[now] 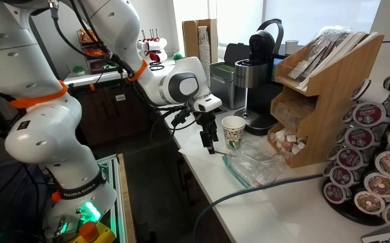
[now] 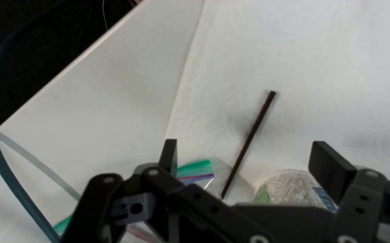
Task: Put the black straw from the napkin in the stacked coffee cups on the napkin.
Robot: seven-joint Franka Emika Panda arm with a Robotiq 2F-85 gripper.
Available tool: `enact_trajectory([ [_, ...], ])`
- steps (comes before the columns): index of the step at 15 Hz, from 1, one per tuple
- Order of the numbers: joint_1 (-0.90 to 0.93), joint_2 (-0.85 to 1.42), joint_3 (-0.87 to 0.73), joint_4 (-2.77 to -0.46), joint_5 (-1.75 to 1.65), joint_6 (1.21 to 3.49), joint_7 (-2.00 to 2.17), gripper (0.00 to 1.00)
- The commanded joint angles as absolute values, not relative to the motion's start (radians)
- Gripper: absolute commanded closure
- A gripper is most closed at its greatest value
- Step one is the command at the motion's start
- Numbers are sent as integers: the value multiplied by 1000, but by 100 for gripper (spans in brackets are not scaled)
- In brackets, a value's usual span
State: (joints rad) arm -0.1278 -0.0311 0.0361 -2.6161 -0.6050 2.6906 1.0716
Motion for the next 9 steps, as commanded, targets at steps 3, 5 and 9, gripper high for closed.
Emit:
enact_trajectory([
  [3, -124, 25, 34, -2596, -641, 2764, 1145, 9],
  [5, -124, 36, 34, -2592, -638, 2778, 1152, 30],
  [9, -123, 51, 31, -2585, -638, 2798, 1164, 52],
])
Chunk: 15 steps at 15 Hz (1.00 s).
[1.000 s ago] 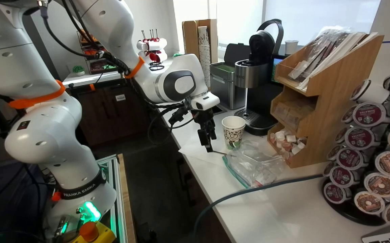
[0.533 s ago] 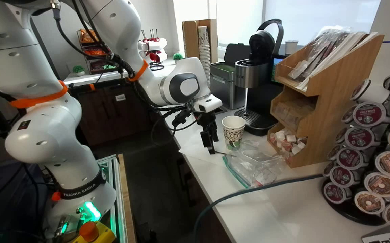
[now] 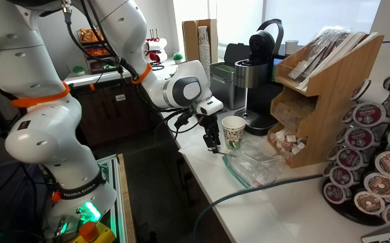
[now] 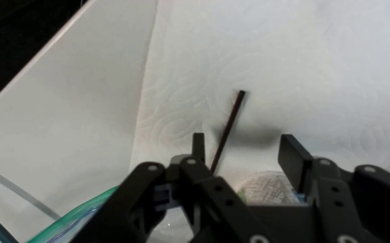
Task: Put the black straw from the napkin in the stacked coffee cups on the napkin.
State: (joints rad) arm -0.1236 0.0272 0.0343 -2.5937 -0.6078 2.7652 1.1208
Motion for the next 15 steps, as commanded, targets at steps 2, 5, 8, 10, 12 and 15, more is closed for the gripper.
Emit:
enact_trajectory([
  [2, -123, 55, 31, -2582, -635, 2800, 1167, 52],
  [5, -123, 55, 32, -2583, -636, 2799, 1173, 41],
  [8, -123, 59, 32, -2583, -631, 2798, 1171, 41],
  [10, -122, 61, 32, -2583, -630, 2798, 1170, 45],
  [12, -122, 65, 33, -2582, -627, 2800, 1168, 51],
  [15, -122, 64, 33, -2583, -628, 2804, 1170, 57],
])
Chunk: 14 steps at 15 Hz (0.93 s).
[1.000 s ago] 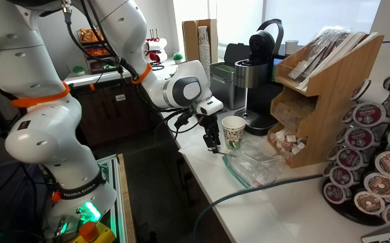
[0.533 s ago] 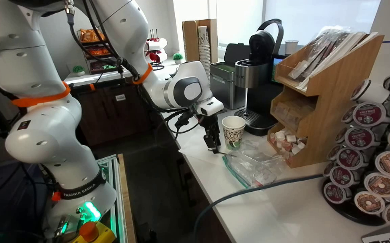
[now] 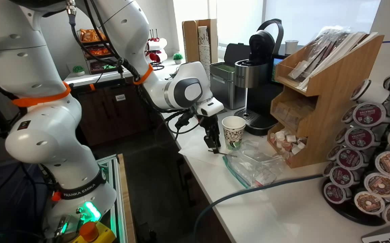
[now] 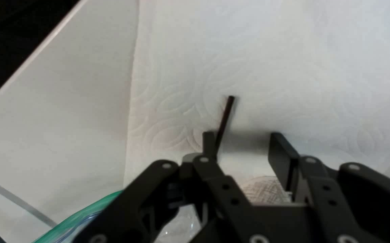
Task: Put the black straw from the napkin in the stacked coffee cups on the napkin.
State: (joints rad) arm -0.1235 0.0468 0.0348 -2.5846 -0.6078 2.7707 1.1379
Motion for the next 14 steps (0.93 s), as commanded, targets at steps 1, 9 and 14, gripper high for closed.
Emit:
enact_trajectory([
  [1, -122, 64, 33, -2583, -628, 2805, 1170, 57],
  [9, -122, 61, 32, -2585, -630, 2812, 1174, 71],
  [14, -122, 61, 33, -2585, -628, 2817, 1173, 84],
])
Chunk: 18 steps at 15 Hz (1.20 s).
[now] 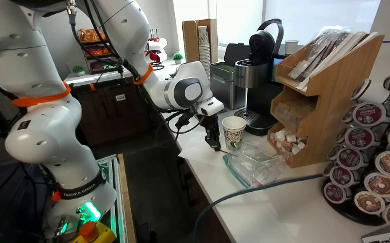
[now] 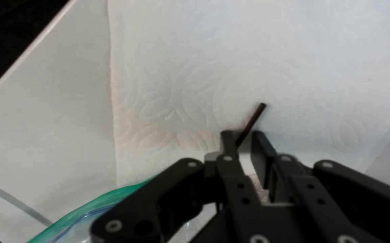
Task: Put the black straw from the napkin in the stacked coffee cups on the napkin.
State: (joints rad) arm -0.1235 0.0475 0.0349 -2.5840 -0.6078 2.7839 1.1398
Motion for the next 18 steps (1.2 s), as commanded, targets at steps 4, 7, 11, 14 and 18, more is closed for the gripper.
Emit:
enact_trajectory([
  [4, -122, 58, 33, -2586, -625, 2816, 1173, 100],
  [7, -123, 58, 36, -2587, -597, 2810, 1162, 99],
  [11, -125, 49, 35, -2593, -581, 2805, 1169, 99],
  [14, -130, 22, 32, -2612, -559, 2808, 1179, 99],
  [18, -134, -23, 24, -2634, -543, 2803, 1220, 99],
])
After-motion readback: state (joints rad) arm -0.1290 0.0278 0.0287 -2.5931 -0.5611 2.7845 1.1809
